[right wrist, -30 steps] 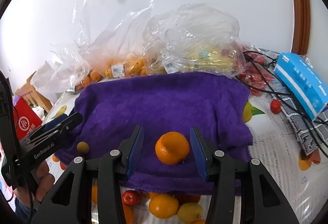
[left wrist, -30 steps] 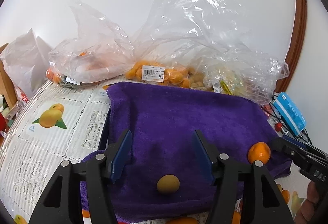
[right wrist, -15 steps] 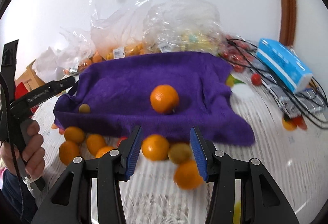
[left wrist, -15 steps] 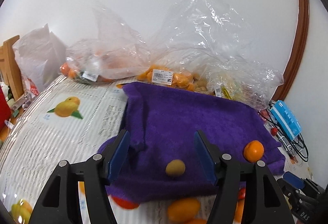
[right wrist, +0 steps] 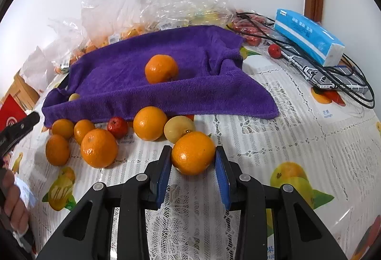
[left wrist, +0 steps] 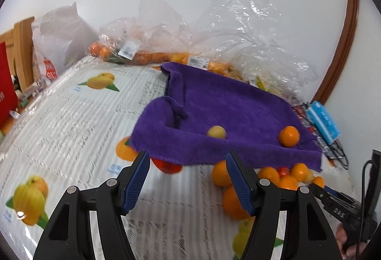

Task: Organize fruits
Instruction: 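Move the right tool to another mandarin orange and grasp it, then grasp a large orange with the left tool while the right tool holds its orange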

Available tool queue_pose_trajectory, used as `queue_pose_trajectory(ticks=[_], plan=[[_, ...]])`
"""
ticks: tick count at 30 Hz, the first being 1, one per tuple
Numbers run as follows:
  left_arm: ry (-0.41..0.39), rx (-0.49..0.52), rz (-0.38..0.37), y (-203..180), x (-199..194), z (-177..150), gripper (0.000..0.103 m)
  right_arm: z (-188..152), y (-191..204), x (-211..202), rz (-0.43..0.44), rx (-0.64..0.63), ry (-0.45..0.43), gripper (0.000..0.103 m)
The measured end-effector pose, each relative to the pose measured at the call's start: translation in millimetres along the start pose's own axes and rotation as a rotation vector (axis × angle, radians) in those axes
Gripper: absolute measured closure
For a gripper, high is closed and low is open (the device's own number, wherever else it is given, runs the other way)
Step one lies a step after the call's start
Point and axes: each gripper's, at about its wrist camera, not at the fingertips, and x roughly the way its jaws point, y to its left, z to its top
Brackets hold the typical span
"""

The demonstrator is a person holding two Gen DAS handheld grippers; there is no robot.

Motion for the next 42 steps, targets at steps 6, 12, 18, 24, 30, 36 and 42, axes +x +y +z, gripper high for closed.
queue_pose_trajectory(ticks=[6,12,18,24,30,36,42], plan=[[0.050,0.048,-0.141,-13,-2,-10,0.038,-11,-8,-15,0.007,0.051,-0.036,0.067],[0.112,0.182,-0.151,-41,7,-21,0.032,-24,1,-26,0.004,0.044,-0.036,0.067],[0.213,0.230,-0.088,-50,25,-28,0.046,-27,7,-27,-0.019,0.014,-0.029,0.067],[0.223,0.231,-0.077,-51,26,-30,0.047,-27,16,-18,-0.042,-0.043,0.017,0.067],[0.227,0.259,-0.042,-58,29,-30,0.047,-27,9,-18,0.021,-0.014,0.015,0.068],[0.226,0.195,-0.128,-47,28,-27,0.062,-28,-8,-20,0.094,0.093,-0.005,0.069],[0.209,0.191,-0.155,-48,23,-28,0.062,-26,-3,-23,0.118,0.065,-0.025,0.069]])
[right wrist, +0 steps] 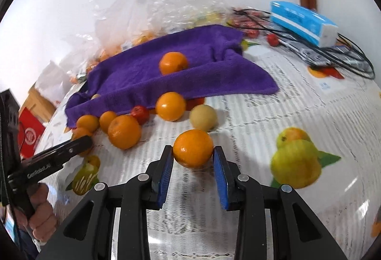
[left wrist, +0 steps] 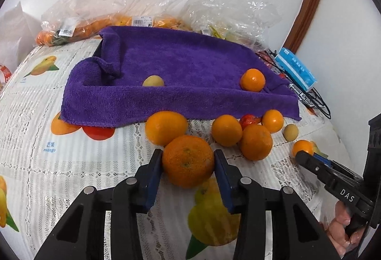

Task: Organize fruits
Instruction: 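Grasp a large orange with the left tool while the right tool holds its orange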

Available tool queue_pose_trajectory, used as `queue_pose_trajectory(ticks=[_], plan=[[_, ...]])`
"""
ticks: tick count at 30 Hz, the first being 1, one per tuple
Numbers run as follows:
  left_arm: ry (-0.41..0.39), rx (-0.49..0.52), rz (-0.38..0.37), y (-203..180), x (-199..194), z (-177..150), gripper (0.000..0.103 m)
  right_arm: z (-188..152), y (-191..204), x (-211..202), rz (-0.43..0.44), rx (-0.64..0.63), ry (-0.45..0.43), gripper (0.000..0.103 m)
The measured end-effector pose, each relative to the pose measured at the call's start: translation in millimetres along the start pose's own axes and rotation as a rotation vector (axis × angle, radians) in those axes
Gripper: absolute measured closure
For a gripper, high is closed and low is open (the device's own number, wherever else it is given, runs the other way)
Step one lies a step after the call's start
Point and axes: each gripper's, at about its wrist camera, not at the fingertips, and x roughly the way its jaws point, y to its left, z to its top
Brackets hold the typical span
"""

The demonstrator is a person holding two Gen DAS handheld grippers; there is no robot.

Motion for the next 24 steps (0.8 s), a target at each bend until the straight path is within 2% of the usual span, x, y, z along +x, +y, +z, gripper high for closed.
queue_pose_trajectory(ticks=[9,24], plan=[[-0.047,0.036,-0.056,-9,-11,-1,0.062,0,-5,-9,0.039,0.015,-0.044,0.069],[-0.112,-0.056,-0.126,8,-28,3,0.062,1,-14,-17,0.044,0.052,-0.092,0.069]])
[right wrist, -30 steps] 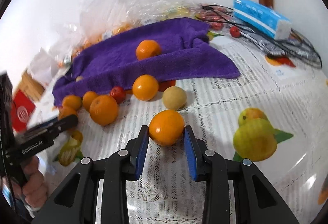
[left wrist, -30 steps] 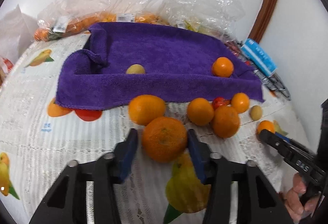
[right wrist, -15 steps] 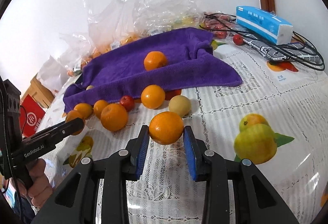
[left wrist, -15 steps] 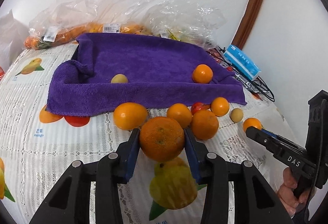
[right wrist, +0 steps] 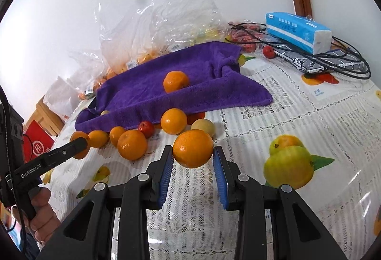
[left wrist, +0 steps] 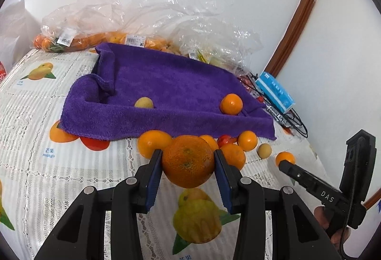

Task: Organize fruits
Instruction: 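Grasp a large orange with the left tool while the right tool holds its orange, then carry both held oranges over the purple towel and lower them onto it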

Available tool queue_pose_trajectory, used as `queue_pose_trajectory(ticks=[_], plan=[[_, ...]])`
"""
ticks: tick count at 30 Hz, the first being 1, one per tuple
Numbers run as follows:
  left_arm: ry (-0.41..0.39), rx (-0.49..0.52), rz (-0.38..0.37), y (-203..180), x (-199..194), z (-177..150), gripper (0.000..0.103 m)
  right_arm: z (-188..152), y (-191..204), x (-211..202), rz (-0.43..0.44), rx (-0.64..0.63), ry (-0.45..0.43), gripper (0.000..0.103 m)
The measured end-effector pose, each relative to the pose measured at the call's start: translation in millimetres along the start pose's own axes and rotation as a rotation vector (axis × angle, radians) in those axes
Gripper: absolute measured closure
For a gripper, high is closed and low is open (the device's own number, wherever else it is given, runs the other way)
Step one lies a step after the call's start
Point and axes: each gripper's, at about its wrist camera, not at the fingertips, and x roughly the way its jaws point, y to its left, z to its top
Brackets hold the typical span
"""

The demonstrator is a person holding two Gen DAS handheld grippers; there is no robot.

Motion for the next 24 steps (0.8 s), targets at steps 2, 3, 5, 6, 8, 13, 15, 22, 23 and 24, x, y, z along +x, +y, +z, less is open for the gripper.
queue_pose_trajectory(ticks=[2,3,5,6,8,13,15,22,23,24], plan=[[-0.005,-0.007,-0.005,1,-1,1,0.062,0,0,0,-0.002,0.000,0.001,0.069],[-0.007,-0.010,-0.010,2,-2,1,0.062,0,0,0,0.000,-0.003,-0.002,0.069],[-0.020,-0.013,-0.019,2,-5,1,0.062,0,2,-2,0.005,-0.010,-0.013,0.069],[-0.028,-0.012,-0.018,2,-7,1,0.062,1,3,-4,0.005,-0.011,-0.023,0.069],[-0.043,-0.011,-0.010,2,-10,3,0.062,3,5,-9,0.004,-0.010,-0.054,0.069],[-0.070,-0.011,0.022,0,-20,10,0.062,23,21,-20,0.040,-0.048,-0.077,0.069],[-0.071,-0.024,0.016,0,-22,18,0.062,36,28,-23,0.038,-0.077,-0.088,0.069],[-0.132,-0.037,0.062,6,-18,56,0.062,74,49,-27,0.045,-0.140,-0.166,0.069],[-0.134,-0.040,0.066,7,-16,59,0.062,79,51,-26,0.040,-0.146,-0.176,0.069],[-0.136,-0.043,0.073,9,-14,64,0.062,84,53,-24,0.036,-0.152,-0.181,0.069]])
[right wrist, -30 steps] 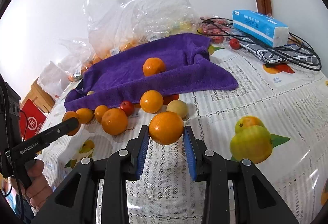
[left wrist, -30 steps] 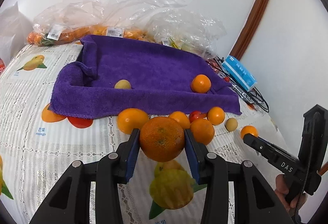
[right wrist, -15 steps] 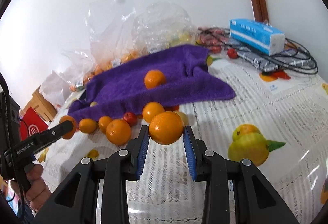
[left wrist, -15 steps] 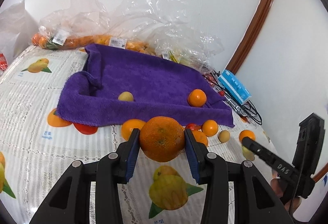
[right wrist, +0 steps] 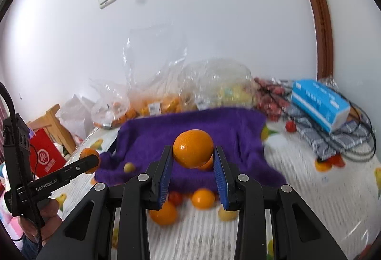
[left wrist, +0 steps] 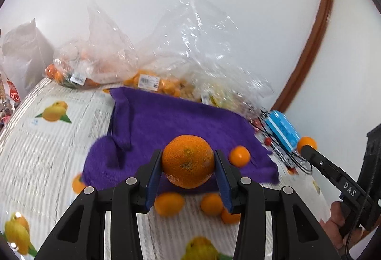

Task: Organize fruits
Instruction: 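Carry both held oranges over the purple towel and lower them onto it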

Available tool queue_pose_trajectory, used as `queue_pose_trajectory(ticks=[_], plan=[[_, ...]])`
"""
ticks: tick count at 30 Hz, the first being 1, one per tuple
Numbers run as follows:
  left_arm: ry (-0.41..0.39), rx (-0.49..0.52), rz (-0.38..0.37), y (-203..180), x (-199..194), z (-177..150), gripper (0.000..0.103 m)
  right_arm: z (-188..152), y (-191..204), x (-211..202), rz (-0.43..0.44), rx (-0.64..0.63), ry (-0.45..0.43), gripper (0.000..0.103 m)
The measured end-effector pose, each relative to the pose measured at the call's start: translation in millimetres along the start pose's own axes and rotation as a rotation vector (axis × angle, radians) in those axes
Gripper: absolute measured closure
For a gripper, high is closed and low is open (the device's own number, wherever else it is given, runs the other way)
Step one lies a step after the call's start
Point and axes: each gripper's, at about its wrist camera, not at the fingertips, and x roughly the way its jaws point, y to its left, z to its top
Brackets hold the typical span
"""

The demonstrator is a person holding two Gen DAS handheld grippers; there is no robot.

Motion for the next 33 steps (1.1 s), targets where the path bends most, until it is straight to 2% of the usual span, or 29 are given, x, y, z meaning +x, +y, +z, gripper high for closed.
queue_pose_trajectory(ticks=[8,12,17,19,22,26,30,33], plan=[[-0.044,-0.018,0.085,6,31,35,0.062,33,2,35,-0.001,-0.032,-0.030,0.069],[-0.049,-0.043,0.116,14,50,39,0.062,44,-1,49,-0.016,-0.042,-0.052,0.069],[-0.021,-0.040,0.148,24,64,25,0.062,26,-17,74,-0.022,-0.012,-0.008,0.069],[-0.001,-0.047,0.145,29,70,23,0.062,19,-25,86,-0.054,-0.004,0.039,0.069],[0.001,-0.066,0.133,35,72,23,0.062,12,-34,95,-0.121,-0.011,0.058,0.069],[-0.004,-0.087,0.130,40,73,24,0.062,7,-42,104,-0.114,0.005,0.099,0.069],[0.020,-0.116,0.131,47,79,22,0.062,0,-41,113,-0.141,-0.021,0.128,0.069],[0.035,-0.116,0.134,46,84,20,0.062,-5,-45,123,-0.123,-0.003,0.164,0.069]])
